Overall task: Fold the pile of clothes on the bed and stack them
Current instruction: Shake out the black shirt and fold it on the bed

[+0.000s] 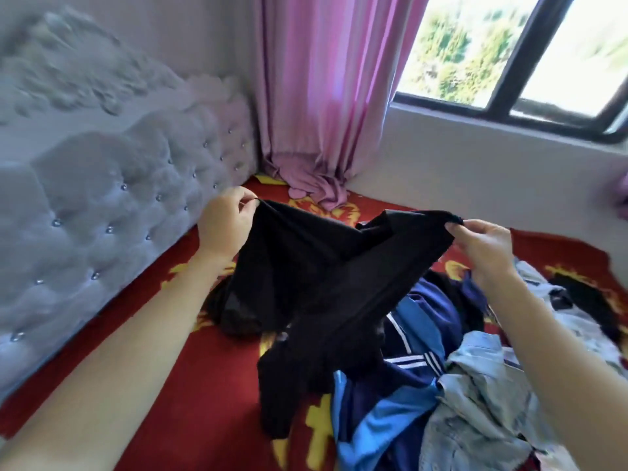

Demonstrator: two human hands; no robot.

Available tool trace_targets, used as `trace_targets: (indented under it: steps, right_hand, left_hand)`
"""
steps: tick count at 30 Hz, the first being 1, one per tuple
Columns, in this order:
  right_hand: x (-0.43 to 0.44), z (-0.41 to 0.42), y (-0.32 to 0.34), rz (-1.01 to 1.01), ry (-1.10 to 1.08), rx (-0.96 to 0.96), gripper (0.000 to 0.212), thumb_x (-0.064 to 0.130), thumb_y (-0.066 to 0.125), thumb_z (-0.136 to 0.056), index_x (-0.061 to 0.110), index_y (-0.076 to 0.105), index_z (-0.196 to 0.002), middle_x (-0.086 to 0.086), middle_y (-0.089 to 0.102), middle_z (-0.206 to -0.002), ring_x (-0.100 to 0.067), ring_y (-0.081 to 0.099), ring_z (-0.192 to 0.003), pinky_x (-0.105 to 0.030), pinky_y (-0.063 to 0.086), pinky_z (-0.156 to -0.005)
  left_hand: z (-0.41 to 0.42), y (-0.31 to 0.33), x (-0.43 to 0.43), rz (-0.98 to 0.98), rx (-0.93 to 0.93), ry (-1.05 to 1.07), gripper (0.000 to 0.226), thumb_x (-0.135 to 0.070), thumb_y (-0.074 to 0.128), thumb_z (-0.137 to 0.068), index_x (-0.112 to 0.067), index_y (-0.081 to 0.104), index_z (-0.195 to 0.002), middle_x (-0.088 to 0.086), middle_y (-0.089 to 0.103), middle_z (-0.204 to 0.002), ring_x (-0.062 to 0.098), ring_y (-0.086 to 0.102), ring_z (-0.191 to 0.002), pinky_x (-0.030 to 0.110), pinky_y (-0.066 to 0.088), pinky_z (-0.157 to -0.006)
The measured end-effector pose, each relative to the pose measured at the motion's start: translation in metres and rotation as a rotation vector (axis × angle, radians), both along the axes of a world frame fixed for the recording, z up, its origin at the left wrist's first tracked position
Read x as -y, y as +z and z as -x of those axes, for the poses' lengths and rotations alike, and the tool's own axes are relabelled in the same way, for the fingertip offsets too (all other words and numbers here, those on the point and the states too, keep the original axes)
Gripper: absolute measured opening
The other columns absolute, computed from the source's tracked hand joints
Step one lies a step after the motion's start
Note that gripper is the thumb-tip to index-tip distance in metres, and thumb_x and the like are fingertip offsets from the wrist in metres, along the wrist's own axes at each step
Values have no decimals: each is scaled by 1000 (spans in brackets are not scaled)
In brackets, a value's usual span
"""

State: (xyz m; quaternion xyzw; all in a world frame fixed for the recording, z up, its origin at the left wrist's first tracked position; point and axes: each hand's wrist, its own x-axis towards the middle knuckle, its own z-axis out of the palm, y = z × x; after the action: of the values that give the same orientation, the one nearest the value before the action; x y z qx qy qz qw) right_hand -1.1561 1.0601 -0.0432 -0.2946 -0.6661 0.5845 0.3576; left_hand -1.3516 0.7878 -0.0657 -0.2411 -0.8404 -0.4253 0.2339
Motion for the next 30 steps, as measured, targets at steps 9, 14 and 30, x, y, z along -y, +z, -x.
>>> trace_targets:
  steps: [9,14,30]
  right_hand:
    - [-51,-30,83,-34,-158,-184,21,12,64,-86,19,56,-68,15,58,-45,3,53,-44,-15,42,-53]
    - [-66,-43,87,76,-229,-273,20,11,63,-87,20,53,-72,6,61,-66,-2,55,-49,-16,44,-53]
    - [-68,-41,47,76,324,-138,18,6,64,-74,12,71,-59,1,69,-61,-8,67,-58,-20,56,-60]
  left_hand:
    - [23,71,31,-72,-69,146,21,-9,54,-89,3,67,-101,25,67,-99,39,61,-96,39,43,-82]
    - [28,66,54,-94,-11,188,21,-9,56,-88,4,67,-100,26,67,-100,38,61,-97,37,43,-82]
    - [46,62,90,-205,245,247,14,-1,55,-86,4,67,-91,6,72,-73,18,68,-74,32,50,-71]
